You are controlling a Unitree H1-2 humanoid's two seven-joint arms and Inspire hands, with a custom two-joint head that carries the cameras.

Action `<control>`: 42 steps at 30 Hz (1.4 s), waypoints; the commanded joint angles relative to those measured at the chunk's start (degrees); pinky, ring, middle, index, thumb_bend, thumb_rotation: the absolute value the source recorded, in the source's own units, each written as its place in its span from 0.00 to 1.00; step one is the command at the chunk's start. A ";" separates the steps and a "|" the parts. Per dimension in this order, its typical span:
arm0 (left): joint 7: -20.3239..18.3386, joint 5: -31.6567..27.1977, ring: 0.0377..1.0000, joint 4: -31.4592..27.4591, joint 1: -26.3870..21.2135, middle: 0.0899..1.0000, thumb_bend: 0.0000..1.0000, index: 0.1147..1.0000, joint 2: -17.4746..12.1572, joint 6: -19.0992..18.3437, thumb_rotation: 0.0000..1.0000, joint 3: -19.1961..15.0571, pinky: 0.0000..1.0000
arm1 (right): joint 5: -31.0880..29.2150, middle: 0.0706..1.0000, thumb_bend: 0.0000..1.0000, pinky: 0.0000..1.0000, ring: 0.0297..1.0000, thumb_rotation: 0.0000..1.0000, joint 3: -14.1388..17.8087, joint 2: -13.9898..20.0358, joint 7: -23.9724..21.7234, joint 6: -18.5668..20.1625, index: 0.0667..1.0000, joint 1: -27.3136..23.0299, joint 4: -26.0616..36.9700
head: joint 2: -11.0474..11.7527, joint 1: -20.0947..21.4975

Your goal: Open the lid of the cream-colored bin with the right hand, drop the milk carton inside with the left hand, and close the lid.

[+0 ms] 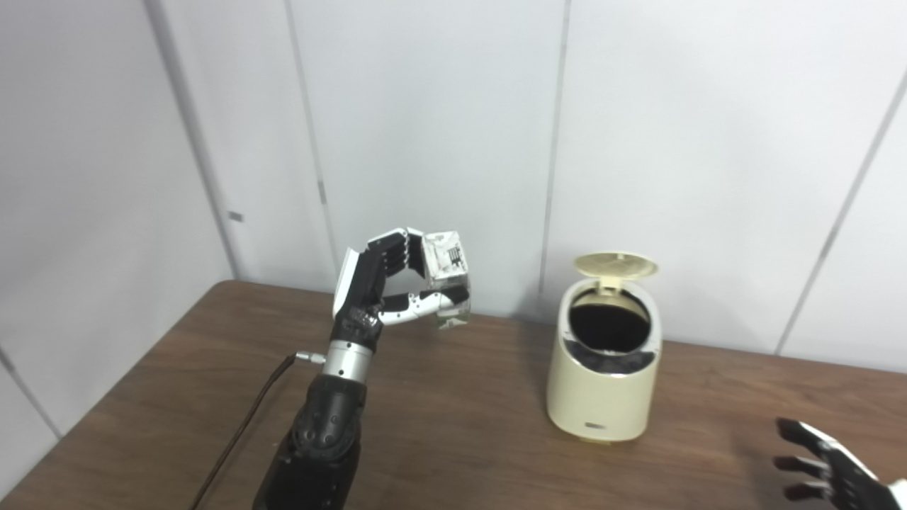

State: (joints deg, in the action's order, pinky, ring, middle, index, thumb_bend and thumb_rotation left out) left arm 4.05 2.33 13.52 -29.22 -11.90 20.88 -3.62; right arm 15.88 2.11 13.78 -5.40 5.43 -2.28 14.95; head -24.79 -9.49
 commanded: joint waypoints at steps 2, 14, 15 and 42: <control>-1.07 -0.61 0.42 -3.16 -4.63 0.45 0.50 0.45 0.77 1.55 0.00 0.57 0.42 | 1.19 0.84 0.70 0.62 0.72 0.01 -0.34 0.37 1.13 -2.06 0.85 -2.00 2.35 | 0.09 1.49; -2.45 -0.22 0.41 -1.38 -7.34 0.44 0.50 0.45 7.72 2.90 0.00 3.35 0.40 | 1.70 0.86 0.73 0.65 0.75 0.00 -1.02 -0.85 2.79 -4.69 0.84 -2.62 0.00 | 0.11 7.25; -2.71 -0.40 0.41 -0.95 -7.55 0.44 0.50 0.46 8.18 3.28 0.00 3.58 0.40 | 1.75 0.87 0.72 0.65 0.75 0.00 -1.12 -0.84 2.73 -4.72 0.85 -2.59 -0.04 | 0.14 7.39; -4.31 -1.66 0.42 10.58 -12.15 0.44 0.50 0.45 13.74 6.04 0.00 5.19 0.41 | 3.63 0.86 0.71 0.66 0.75 0.09 -1.88 -1.75 4.82 -6.25 0.85 -2.27 -1.04 | -0.15 12.40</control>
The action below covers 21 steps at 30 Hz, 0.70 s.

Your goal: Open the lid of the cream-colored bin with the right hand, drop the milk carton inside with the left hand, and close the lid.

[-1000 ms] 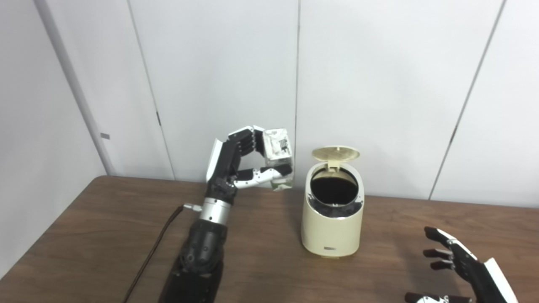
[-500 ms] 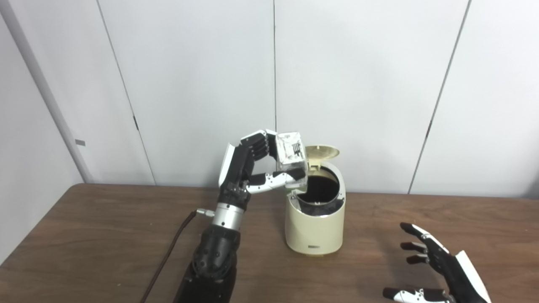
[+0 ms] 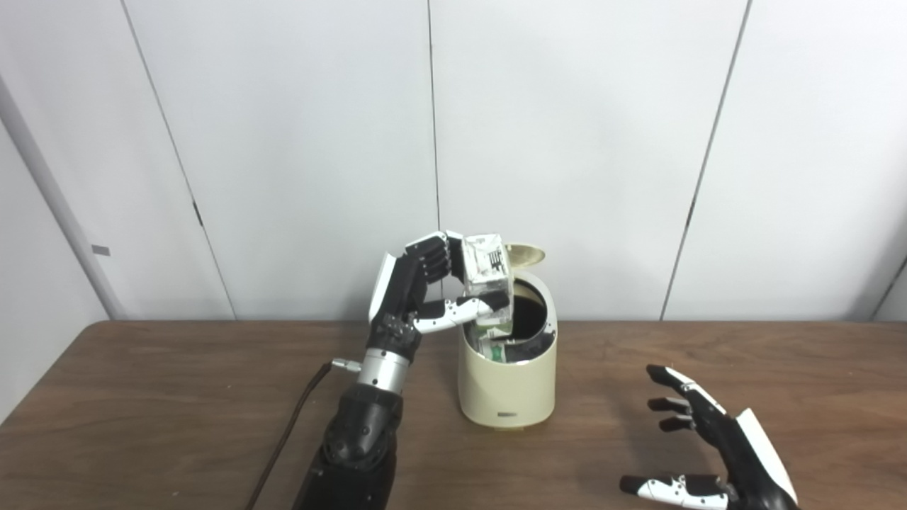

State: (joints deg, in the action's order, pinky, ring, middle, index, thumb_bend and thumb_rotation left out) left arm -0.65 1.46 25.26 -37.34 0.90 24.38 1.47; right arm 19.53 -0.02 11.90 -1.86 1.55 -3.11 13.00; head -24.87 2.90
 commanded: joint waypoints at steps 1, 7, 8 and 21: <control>0.67 -0.57 0.42 -0.86 -4.08 0.44 0.50 0.45 1.07 2.54 0.00 0.18 0.41 | 0.17 0.86 0.71 0.66 0.75 0.09 0.20 0.10 1.30 -2.30 0.86 -1.42 0.99 | -0.07 0.10; 0.56 -0.90 0.42 1.72 -4.56 0.44 0.50 0.45 2.26 2.54 0.00 0.06 0.42 | 0.23 0.86 0.71 0.65 0.75 0.11 0.12 0.10 1.26 -2.25 0.86 -1.39 1.48 | -0.10 0.63; 0.66 -0.80 0.42 2.20 -4.68 0.44 0.50 0.45 2.35 2.54 0.00 0.06 0.43 | 0.25 0.86 0.71 0.65 0.75 0.11 0.14 0.04 1.28 -2.13 0.86 -1.37 1.60 | -0.10 0.74; 1.12 -0.94 0.43 5.69 -5.46 0.44 0.50 0.44 3.18 2.54 0.00 -0.02 0.45 | -0.77 0.86 0.71 0.66 0.75 0.13 0.39 0.17 1.84 -3.71 0.85 -0.83 0.47 | -0.38 1.18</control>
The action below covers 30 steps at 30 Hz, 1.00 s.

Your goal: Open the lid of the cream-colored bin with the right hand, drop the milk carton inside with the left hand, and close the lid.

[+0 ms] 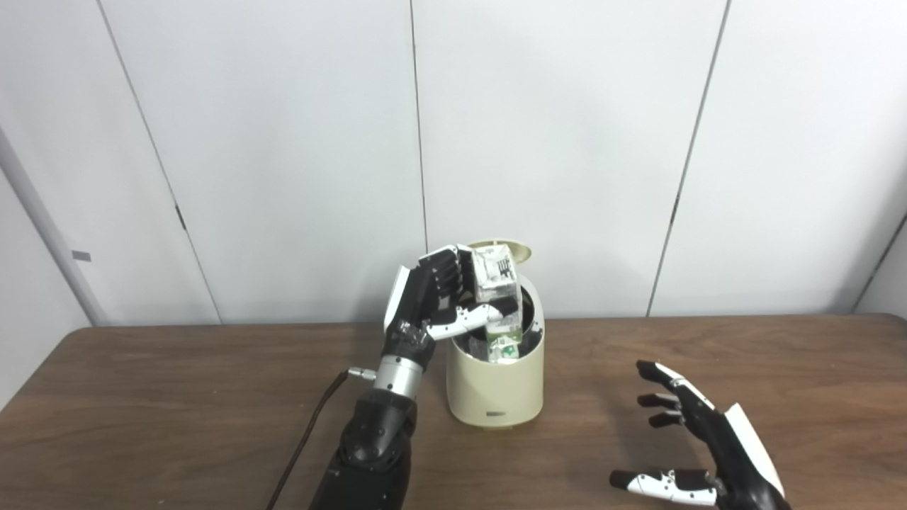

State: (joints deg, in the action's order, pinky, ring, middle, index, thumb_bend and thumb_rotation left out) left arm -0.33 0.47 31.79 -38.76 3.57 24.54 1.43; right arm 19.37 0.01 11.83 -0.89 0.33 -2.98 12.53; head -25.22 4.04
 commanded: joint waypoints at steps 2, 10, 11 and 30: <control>1.61 0.42 0.43 -0.48 -4.12 0.44 0.50 0.44 0.44 2.38 0.00 0.32 0.45 | -0.43 0.86 0.71 0.66 0.76 0.13 0.32 0.29 0.99 -2.72 0.86 -0.85 0.88 | -0.07 0.10; 7.06 2.55 0.44 0.28 -4.36 0.43 0.50 0.44 -1.06 2.38 0.00 3.99 0.46 | -0.18 0.86 0.70 0.65 0.75 0.14 0.27 0.35 1.06 -3.19 0.86 -0.48 0.98 | -0.37 0.03; 7.70 2.69 0.44 0.32 -4.41 0.43 0.50 0.44 -1.28 2.38 0.00 4.48 0.46 | -0.11 0.86 0.70 0.65 0.75 0.14 0.24 0.31 1.09 -3.20 0.86 -0.42 1.01 | -0.43 0.00; 23.68 7.18 0.44 -0.71 -5.78 0.43 0.50 0.43 -6.05 2.38 0.00 15.58 0.48 | 1.10 0.85 0.70 0.65 0.75 0.13 -0.28 -0.29 0.68 -1.15 0.85 0.59 3.01 | -1.03 -0.27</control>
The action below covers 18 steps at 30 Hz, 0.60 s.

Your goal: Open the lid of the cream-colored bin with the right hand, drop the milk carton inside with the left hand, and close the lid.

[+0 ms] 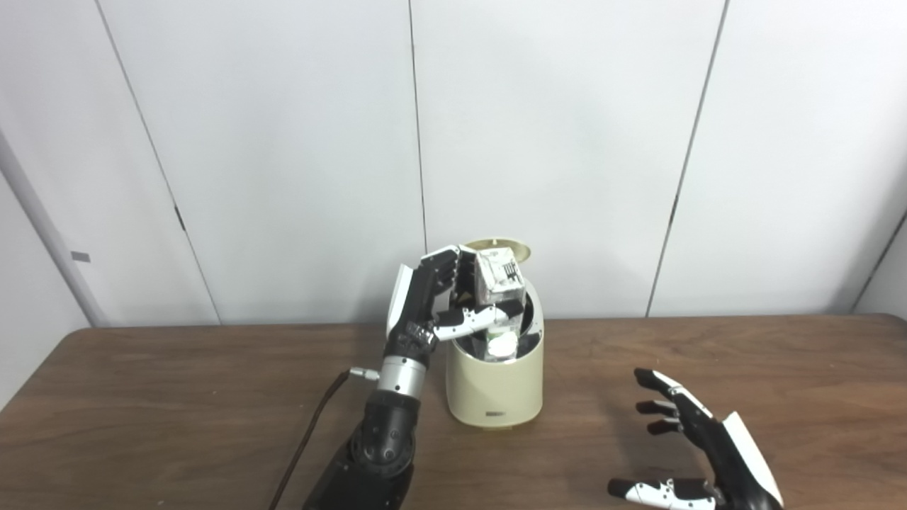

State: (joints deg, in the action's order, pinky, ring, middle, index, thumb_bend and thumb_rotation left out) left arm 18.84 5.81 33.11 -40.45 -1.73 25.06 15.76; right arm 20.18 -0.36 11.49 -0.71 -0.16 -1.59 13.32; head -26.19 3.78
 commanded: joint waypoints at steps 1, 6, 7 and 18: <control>7.96 3.33 0.44 -1.71 -4.53 0.43 0.50 0.43 -1.68 1.87 0.00 3.52 0.48 | 0.39 0.85 0.70 0.65 0.75 0.13 0.09 0.07 0.44 -0.49 0.85 -0.74 2.35 | -0.06 0.00; 21.07 5.97 0.44 -0.13 -6.66 0.43 0.50 0.43 -5.32 1.87 0.00 13.33 0.49 | 0.37 0.85 0.71 0.66 0.75 0.12 0.25 0.16 0.56 -0.81 0.85 -0.53 2.17 | -0.35 -0.14; 22.83 5.97 0.44 0.16 -6.99 0.43 0.50 0.43 -5.71 1.87 0.00 14.64 0.49 | 0.29 0.85 0.71 0.66 0.75 0.11 0.28 0.23 0.63 -1.12 0.85 -0.52 1.91 | -0.35 -0.14; 26.72 2.00 0.44 1.82 -7.93 0.43 0.50 0.44 -6.97 1.87 0.00 19.65 0.49 | 0.44 0.85 0.71 0.66 0.74 0.12 0.19 0.18 0.21 0.00 0.85 -0.25 2.62 | -0.83 -0.29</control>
State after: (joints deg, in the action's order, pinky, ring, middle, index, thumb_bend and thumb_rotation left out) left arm 45.62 8.28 35.78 -44.93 -8.56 25.10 36.21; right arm 20.62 -0.35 11.45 -0.74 0.42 -0.88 13.82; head -26.98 3.43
